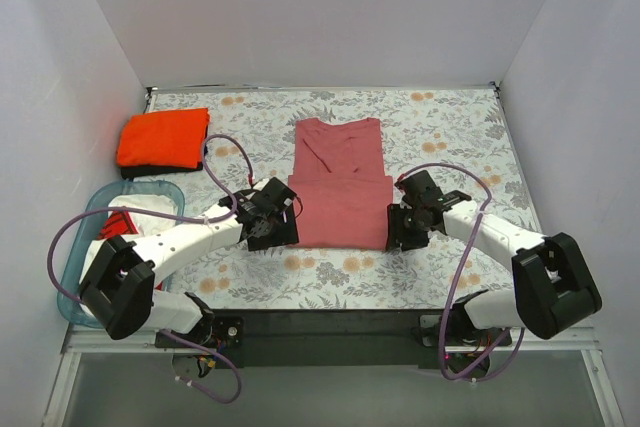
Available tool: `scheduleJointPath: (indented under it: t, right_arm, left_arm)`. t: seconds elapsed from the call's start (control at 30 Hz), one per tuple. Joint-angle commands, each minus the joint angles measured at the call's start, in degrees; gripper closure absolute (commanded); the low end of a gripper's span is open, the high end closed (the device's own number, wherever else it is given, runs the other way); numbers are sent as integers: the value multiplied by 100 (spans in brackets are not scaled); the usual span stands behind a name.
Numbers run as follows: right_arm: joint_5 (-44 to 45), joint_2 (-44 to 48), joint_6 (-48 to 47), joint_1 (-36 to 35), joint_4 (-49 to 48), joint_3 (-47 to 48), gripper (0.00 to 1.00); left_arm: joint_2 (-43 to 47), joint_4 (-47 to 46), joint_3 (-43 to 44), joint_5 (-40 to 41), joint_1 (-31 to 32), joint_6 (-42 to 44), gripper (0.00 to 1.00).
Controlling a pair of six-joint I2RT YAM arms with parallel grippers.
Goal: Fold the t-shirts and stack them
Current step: Fold the tshirt
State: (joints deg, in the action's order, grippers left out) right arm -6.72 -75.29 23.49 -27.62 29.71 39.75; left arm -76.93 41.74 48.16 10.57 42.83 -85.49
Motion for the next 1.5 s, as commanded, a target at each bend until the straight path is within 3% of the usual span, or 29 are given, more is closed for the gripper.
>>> scheduleJointPath:
  t: [0.0,0.37,0.6,1.07,1.37,1.47]
  right_arm:
    - [338,-197,218,-103,-159,209,48]
    - [320,-197,314,-165,-238,402,49]
    - [408,-653,288,-191,-273,464,50]
    - [1261,-1286,508,-709,271,525,55]
    - [1428,-1594,587,-842,465,543,62]
    - [1428,-1708,605,-859,465,534,69]
  left_arm:
    - [11,54,264,156,59,-46,34]
    - [11,72,264,182,85,-64,34]
    - [-24,98,290,226,85,-117,34]
    - [-51,177,378,288,85,-134,37]
    - [-121,318,457,349,85,-108,37]
    - [-182,335,519,349,85,-108,37]
